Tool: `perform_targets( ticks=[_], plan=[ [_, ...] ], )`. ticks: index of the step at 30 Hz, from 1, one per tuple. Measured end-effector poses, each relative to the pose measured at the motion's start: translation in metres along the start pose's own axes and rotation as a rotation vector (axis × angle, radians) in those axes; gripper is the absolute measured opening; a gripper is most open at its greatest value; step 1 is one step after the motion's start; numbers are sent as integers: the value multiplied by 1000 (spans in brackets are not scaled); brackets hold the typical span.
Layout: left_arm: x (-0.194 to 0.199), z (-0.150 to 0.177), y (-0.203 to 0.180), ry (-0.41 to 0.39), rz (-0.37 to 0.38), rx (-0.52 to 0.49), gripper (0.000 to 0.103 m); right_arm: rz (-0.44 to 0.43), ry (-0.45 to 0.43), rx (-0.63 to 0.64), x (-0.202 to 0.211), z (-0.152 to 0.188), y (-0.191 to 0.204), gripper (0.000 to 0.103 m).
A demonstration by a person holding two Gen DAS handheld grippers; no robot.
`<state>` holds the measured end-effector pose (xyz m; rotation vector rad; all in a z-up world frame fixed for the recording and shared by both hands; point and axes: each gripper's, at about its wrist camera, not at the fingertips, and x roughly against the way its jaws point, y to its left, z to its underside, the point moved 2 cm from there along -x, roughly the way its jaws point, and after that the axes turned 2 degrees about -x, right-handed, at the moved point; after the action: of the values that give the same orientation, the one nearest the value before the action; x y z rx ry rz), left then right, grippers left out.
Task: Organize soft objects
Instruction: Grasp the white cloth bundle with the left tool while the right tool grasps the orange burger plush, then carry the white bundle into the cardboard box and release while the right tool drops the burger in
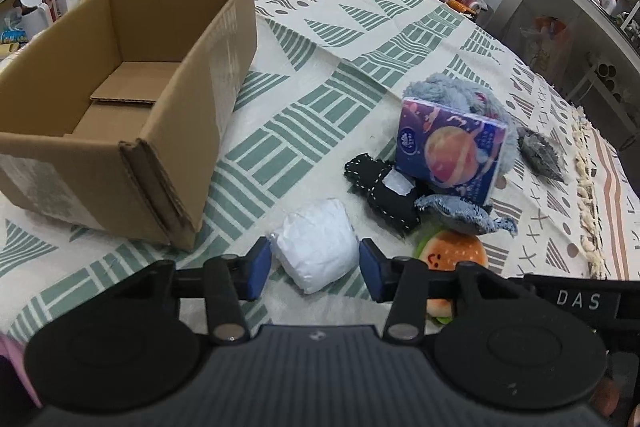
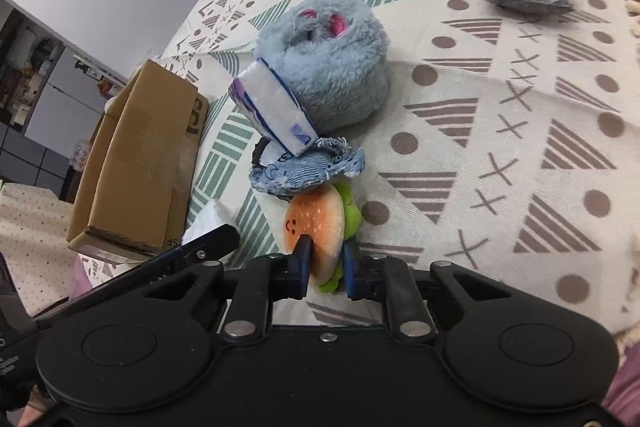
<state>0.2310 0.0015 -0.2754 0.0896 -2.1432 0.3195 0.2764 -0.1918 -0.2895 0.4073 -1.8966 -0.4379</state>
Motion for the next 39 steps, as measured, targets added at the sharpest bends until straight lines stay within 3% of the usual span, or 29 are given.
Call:
perform_targets(
  ticks=[6,21,28,34,39],
  plan=[
    [20,1,-5,-6,25,-23,47,7,-39,-13,23,5,0,15],
    [80,-19,4,-121,112,-54,47,42,-145,25,77,6,28,15],
    [90,-34,15,-161,144,-60,47,61,-177,40,85,1,49,15],
    [94,-44,35,-178,160,-6,47,62,-198,62,82,-4,74,15],
    [101,-50,49,-212,127,5,47,62,-199,90,73,-4,99,15]
  ],
)
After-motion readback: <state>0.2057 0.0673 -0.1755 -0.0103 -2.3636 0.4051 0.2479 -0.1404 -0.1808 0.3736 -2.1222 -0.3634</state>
